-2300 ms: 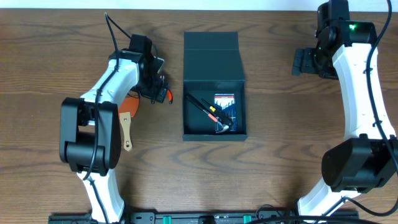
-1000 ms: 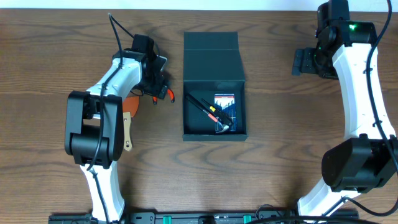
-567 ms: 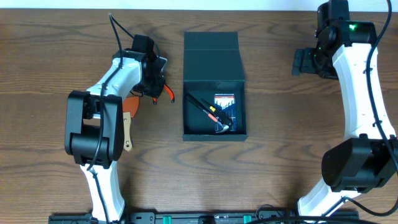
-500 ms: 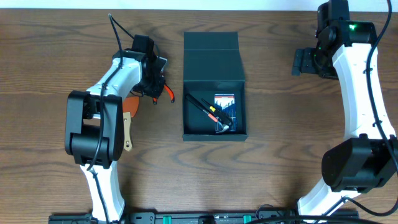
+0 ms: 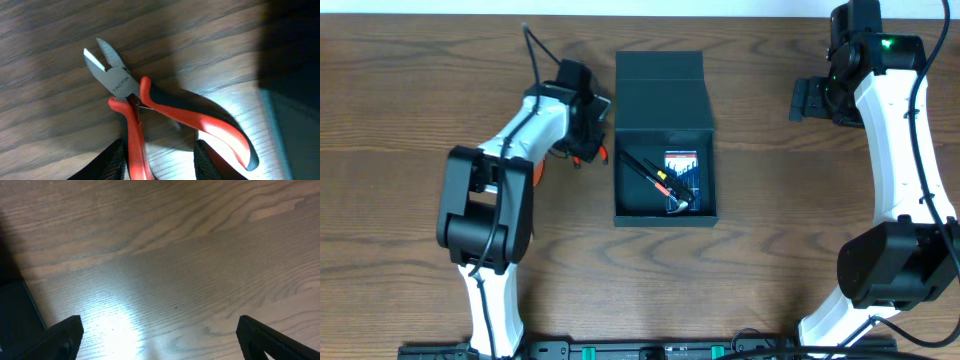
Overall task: Pack container
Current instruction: 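Lower the left gripper and close it on the pliers handles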
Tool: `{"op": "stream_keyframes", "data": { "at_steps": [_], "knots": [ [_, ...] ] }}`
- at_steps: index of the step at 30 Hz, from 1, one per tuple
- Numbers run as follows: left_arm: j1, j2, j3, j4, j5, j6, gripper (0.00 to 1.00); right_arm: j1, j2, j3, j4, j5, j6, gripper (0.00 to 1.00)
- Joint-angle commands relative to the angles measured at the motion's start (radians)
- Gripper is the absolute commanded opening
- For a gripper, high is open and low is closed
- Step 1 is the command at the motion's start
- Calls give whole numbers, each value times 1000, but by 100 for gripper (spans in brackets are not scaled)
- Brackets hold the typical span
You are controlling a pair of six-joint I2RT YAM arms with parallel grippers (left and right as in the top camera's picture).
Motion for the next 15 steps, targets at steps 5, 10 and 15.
{"op": "stream_keyframes", "data": {
  "at_steps": [5,10,15],
  "knots": [
    [-5,56,-15,-21,-39,-10,43,2,0,0,-1,1,7,99],
    [-4,56,-15,-23,-48,-42,41,2,0,0,-1,1,7,99],
    [-4,56,-15,-23,-63,-59,36,2,0,0,-1,1,7,99]
  ]
}}
